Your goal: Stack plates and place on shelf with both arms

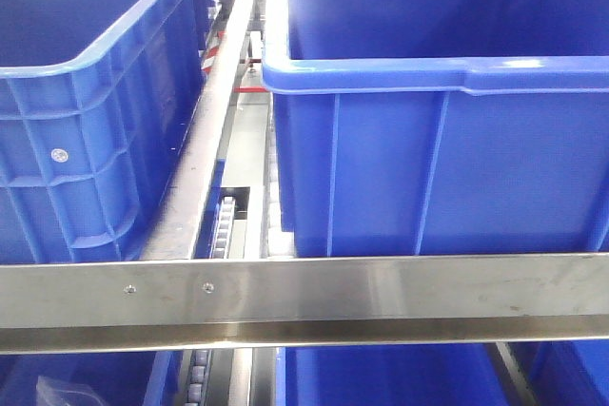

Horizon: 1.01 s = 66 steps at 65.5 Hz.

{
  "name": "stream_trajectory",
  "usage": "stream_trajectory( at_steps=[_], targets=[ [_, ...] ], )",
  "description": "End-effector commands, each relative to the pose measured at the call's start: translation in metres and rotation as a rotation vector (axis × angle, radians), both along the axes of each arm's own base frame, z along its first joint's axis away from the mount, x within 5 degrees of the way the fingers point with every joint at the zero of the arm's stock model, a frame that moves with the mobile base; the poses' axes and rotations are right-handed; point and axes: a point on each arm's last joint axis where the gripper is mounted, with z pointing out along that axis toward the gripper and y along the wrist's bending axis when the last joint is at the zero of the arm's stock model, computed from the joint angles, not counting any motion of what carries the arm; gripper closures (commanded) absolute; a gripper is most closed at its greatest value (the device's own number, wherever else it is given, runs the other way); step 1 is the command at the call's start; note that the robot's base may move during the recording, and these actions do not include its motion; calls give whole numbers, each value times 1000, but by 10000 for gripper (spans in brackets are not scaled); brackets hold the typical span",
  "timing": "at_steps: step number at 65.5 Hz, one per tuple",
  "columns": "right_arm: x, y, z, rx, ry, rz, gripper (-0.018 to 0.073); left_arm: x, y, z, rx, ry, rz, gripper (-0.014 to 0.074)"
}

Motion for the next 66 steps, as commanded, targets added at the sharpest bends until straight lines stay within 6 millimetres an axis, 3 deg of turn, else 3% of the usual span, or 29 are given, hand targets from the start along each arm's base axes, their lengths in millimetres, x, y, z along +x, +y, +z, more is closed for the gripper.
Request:
stream_trajectory(
  at_steps=[1, 66],
  targets=[
    [0, 0, 10, 3, -117, -6, 528, 5, -2, 15, -16, -100, -12, 512],
    [0, 0, 10, 3, -121, -6, 528, 5, -2, 15, -16, -100, -12, 512]
  ],
)
